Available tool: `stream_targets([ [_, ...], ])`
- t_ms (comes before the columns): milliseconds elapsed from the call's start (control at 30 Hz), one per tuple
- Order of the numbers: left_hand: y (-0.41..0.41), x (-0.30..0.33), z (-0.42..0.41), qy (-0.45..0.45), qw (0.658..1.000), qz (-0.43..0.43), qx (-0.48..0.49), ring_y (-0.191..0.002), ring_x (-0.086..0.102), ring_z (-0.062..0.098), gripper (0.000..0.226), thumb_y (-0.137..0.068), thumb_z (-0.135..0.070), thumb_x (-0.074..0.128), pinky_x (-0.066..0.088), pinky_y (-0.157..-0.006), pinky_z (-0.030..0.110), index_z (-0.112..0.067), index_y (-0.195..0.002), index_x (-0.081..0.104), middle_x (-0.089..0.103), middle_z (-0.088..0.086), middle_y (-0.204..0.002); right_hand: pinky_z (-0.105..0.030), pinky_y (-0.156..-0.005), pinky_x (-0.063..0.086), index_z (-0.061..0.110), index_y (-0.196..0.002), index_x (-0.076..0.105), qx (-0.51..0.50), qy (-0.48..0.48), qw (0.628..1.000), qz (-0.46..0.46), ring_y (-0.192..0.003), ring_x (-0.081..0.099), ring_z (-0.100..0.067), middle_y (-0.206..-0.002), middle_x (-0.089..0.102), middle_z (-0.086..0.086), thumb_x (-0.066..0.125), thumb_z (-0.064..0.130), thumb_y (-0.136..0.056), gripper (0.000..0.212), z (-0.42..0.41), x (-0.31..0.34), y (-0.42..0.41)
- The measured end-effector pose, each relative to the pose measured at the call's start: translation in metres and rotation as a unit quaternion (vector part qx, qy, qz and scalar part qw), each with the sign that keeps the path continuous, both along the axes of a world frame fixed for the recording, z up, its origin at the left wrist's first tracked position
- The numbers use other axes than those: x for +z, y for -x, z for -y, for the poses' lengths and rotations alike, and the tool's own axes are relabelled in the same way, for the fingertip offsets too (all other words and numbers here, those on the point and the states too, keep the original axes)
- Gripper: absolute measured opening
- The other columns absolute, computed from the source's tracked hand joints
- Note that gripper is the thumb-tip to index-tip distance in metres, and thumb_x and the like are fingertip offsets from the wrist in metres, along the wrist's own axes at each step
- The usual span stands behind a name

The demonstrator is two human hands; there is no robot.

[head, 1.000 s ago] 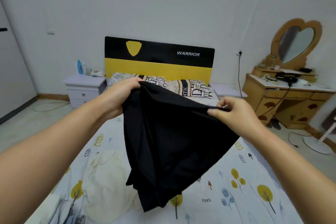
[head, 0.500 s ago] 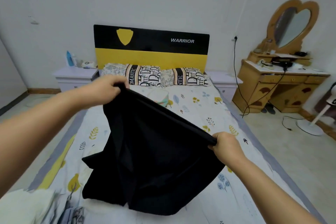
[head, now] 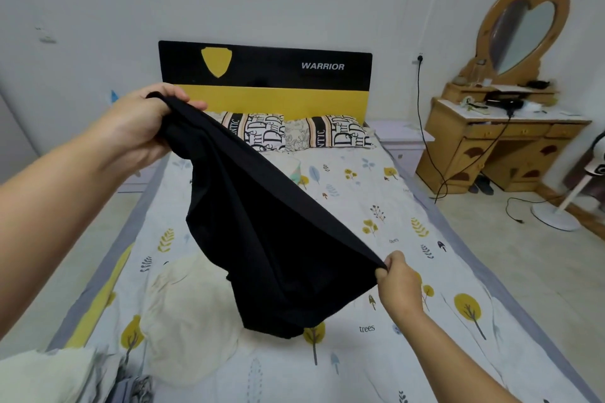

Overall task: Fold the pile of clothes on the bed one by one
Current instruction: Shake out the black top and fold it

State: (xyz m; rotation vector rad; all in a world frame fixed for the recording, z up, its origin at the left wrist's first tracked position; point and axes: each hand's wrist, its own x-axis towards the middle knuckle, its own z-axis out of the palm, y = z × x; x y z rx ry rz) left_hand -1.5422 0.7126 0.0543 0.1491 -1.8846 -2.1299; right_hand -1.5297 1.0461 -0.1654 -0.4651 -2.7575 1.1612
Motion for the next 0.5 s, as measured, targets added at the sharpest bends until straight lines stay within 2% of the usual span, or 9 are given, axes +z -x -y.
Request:
stream_targets([
  [100,0.002,-0.008,0.007,-0.019,0.999,0.022,0.021,-0.059,0.068,0.01,0.04,-0.088,0.015,0.027,0.053,-0.051,0.018,-0.012,-0.068,0.049,0.069,0.001,-0.057,-0.03,-0.053,0.034,0.014,-0.073,0.032,-0.104,0.226,0.968,0.002,-0.056,0.033,-0.019,-0.067,0.038,-0.005,0.031,-0.002,-0.086,0.021,-0.003,0.011,0.012],
  [133,0.004,-0.012,0.01,-0.029,0.999,0.031,0.032,-0.059,0.068,0.01,0.04,-0.088,0.016,0.026,0.053,-0.051,0.018,-0.011,-0.069,0.049,0.069,0.001,-0.055,-0.031,-0.055,0.033,0.015,-0.071,0.031,-0.12,0.273,0.955,-0.001,-0.058,0.031,-0.018,-0.068,0.036,-0.005,0.028,-0.005,-0.084,0.024,-0.006,0.017,0.016],
  [200,0.006,-0.022,0.015,-0.033,0.997,0.048,0.053,-0.054,0.067,0.009,0.041,-0.087,0.018,0.024,0.053,-0.048,0.017,-0.011,-0.071,0.049,0.067,0.0,-0.051,-0.03,-0.054,0.026,0.014,-0.07,0.033,-0.119,0.306,0.945,-0.009,-0.061,0.029,-0.018,-0.068,0.033,-0.005,0.028,-0.009,-0.08,0.026,-0.012,0.03,0.023],
  [300,0.009,-0.039,0.024,0.023,0.993,0.076,0.092,-0.043,0.061,0.009,0.045,-0.085,0.019,0.023,0.047,-0.039,0.014,-0.013,-0.071,0.051,0.061,-0.004,-0.042,-0.03,-0.056,0.026,0.011,-0.075,0.043,-0.023,0.277,0.961,0.016,-0.065,0.035,-0.021,-0.07,0.039,-0.007,0.04,-0.002,-0.086,0.017,-0.014,0.056,0.025],
  [367,0.013,-0.051,0.035,0.062,0.987,0.096,0.11,-0.05,0.058,0.014,0.045,-0.085,0.018,0.025,0.046,-0.038,0.012,-0.014,-0.071,0.053,0.061,0.001,-0.046,-0.028,-0.055,0.034,0.009,-0.076,0.049,0.069,0.22,0.971,0.059,-0.063,0.045,-0.02,-0.07,0.049,-0.008,0.052,0.005,-0.088,0.013,-0.017,0.073,0.023],
  [433,0.017,-0.061,0.048,0.094,0.982,0.12,0.115,-0.045,0.058,0.011,0.045,-0.085,0.019,0.026,0.043,-0.037,0.012,-0.014,-0.069,0.054,0.06,0.0,-0.046,-0.027,-0.058,0.041,0.008,-0.08,0.055,0.153,0.197,0.963,0.105,-0.067,0.054,-0.022,-0.076,0.058,-0.01,0.056,-0.003,-0.082,0.011,-0.023,0.087,0.021],
  [500,0.019,-0.072,0.062,0.14,0.972,0.146,0.116,-0.036,0.055,0.003,0.054,-0.082,0.021,0.027,0.043,-0.036,0.013,-0.013,-0.061,0.062,0.059,-0.008,-0.04,-0.026,-0.061,0.043,0.006,-0.084,0.059,0.217,0.114,0.961,0.13,-0.073,0.056,-0.022,-0.081,0.061,-0.011,0.05,-0.016,-0.076,0.025,-0.029,0.094,0.021],
])
